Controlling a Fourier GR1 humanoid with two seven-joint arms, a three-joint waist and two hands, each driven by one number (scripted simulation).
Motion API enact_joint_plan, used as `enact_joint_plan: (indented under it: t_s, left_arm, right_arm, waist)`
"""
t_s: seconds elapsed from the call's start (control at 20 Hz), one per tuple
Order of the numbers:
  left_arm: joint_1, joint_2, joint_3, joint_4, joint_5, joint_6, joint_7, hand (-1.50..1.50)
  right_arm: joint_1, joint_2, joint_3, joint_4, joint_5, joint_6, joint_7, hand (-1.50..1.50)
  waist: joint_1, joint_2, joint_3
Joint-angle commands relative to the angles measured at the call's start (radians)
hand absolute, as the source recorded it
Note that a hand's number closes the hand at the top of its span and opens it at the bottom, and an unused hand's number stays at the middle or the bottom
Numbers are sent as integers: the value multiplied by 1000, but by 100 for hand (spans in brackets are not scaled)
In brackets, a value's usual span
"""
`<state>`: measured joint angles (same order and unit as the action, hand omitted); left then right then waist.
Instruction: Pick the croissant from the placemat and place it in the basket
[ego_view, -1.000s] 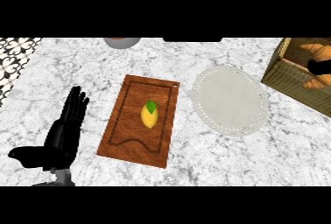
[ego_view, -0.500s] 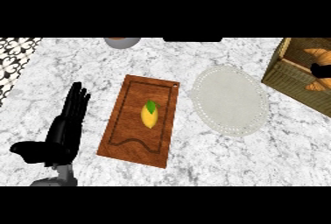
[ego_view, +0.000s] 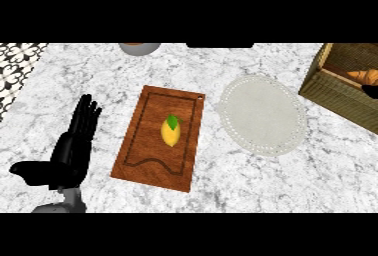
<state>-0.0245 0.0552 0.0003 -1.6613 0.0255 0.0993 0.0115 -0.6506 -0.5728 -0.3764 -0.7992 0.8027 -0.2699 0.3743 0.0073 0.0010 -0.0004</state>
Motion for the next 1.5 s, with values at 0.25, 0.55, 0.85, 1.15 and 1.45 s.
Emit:
enact_joint_plan:
  t_s: [0.25,0.55,0.85,1.15,1.45]
  left_arm:
    - [19,-18,-18,-30,-20,13,3,0]
    - [-26,-2,-7,-51,-14,12,60,0]
    - [-1,4,3,-52,-21,15,58,0]
    - [4,24,31,-49,1,-7,33,0]
    - [43,-49,-23,24,-45,29,-58,0]
  right_arm:
    - [-33,18,-38,54,-65,-155,-142,-150]
    - [-44,-7,-45,-48,-58,-244,-116,-150]
    - [63,-82,-53,-250,-43,-179,34,-150]
    - [191,-126,-205,-384,-177,-180,36,-150]
    - [374,-153,-321,-568,-358,-51,-51,-150]
  waist:
    - [1,0,1]
    - [-5,-2,0]
    - [-15,-6,0]
    - [-24,-6,0]
    - [-22,-4,0]
